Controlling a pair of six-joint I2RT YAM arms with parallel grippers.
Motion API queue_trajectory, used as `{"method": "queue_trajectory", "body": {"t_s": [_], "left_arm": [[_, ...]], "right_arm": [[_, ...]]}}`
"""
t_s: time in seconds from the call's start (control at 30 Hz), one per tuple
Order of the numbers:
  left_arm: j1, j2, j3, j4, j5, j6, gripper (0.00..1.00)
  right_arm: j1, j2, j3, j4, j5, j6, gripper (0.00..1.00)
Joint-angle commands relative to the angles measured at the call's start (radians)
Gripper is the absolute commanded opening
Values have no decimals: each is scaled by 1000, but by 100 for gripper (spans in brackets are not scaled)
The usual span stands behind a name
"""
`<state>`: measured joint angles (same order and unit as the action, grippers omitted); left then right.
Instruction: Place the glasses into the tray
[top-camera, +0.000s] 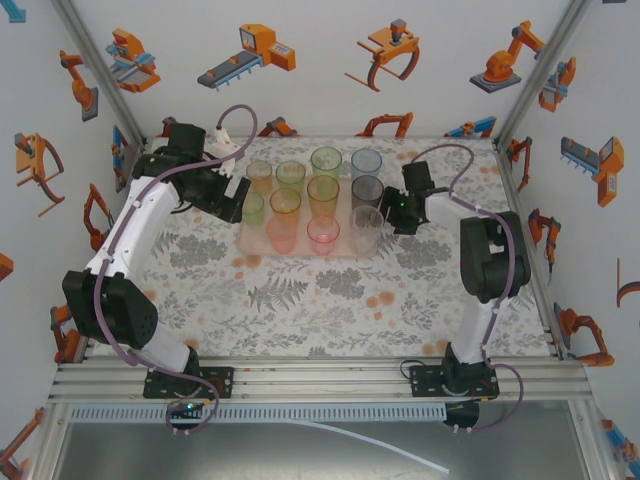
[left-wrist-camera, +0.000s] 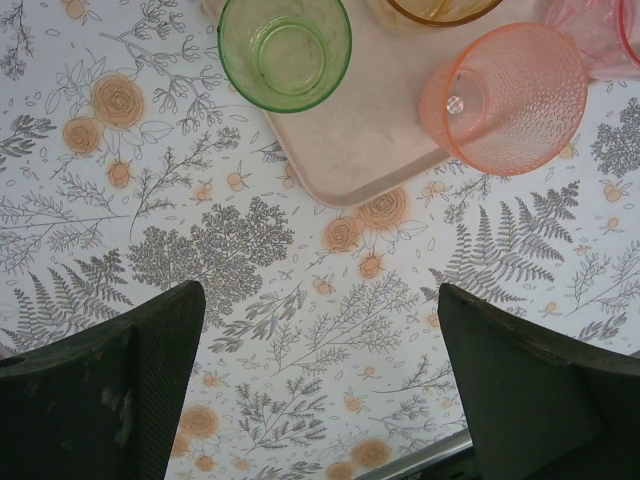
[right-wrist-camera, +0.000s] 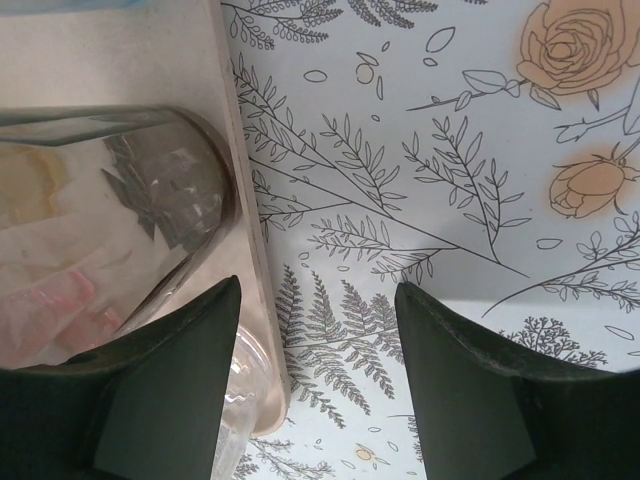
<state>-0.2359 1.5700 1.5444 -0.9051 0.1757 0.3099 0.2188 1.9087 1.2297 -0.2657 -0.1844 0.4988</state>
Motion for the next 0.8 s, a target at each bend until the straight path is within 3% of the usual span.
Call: {"method": "queue_trajectory", "body": {"t_s": [0.0, 0.77], "left_arm": [[1, -20, -7, 6, 2, 3, 90], [1, -7, -7, 13, 0, 0, 90]], "right_arm": [[13, 36, 23, -71, 54, -26, 59], [25, 94, 68, -111, 88, -39, 56]]}}
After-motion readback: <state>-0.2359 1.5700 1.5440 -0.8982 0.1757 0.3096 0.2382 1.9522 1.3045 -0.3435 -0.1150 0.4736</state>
